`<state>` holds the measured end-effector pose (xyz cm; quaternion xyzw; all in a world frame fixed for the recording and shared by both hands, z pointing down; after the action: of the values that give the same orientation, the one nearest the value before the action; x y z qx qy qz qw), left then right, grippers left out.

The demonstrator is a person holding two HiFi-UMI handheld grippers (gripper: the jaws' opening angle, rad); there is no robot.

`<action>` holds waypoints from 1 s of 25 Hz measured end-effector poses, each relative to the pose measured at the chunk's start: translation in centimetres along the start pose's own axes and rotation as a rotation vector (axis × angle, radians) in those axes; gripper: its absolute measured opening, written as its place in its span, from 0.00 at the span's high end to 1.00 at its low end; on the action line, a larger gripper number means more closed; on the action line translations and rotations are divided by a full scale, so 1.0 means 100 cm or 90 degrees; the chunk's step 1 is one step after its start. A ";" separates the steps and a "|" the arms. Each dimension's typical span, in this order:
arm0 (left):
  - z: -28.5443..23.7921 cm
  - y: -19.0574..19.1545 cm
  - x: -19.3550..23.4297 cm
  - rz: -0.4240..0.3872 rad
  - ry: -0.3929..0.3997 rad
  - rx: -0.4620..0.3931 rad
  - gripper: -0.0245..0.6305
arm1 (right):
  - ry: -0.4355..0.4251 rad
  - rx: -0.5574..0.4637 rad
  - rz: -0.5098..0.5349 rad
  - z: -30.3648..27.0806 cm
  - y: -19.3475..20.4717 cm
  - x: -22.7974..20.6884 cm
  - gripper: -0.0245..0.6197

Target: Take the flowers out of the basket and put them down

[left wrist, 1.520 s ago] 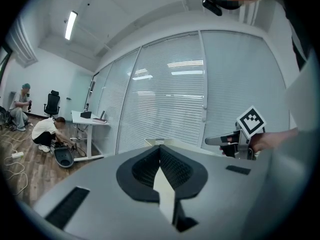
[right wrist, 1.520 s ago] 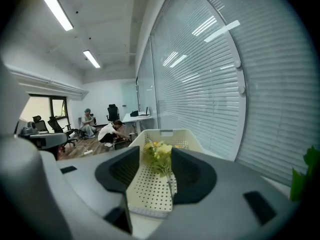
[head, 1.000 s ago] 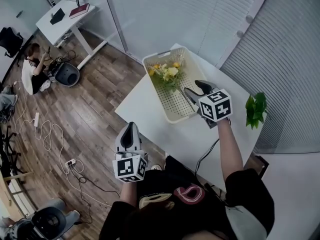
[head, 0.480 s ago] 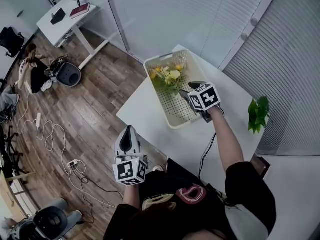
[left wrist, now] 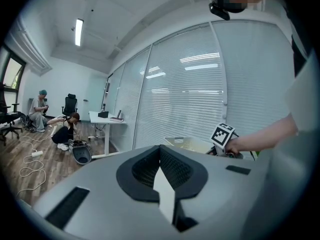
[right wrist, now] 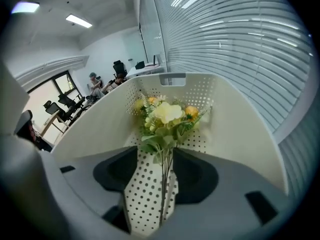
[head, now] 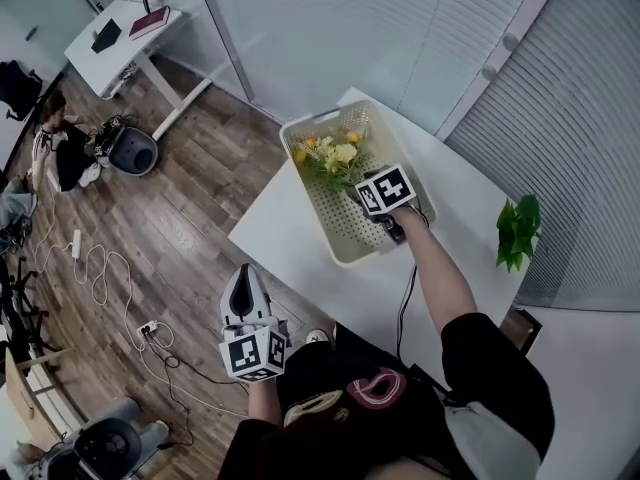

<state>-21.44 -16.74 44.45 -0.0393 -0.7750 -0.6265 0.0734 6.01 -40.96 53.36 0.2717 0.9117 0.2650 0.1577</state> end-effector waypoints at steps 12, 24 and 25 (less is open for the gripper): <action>-0.005 0.007 0.001 0.012 -0.007 0.014 0.94 | 0.007 0.060 0.019 -0.034 0.007 -0.017 0.61; -0.006 0.016 -0.005 0.006 -0.016 0.034 0.94 | 0.000 0.086 0.004 -0.059 0.020 -0.028 0.61; -0.005 0.017 -0.005 0.006 -0.020 0.037 0.94 | -0.002 0.089 0.003 -0.061 0.021 -0.028 0.61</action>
<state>-20.63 -16.88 46.15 -0.0508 -0.7937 -0.6027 0.0655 6.49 -43.46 59.86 0.2845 0.9271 0.2008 0.1389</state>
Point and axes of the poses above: the fingertips, and each gripper's own axes: z backward along the fingers, x to its left, y out of its underside, the point moved 9 cm from there along z, backward along the fingers
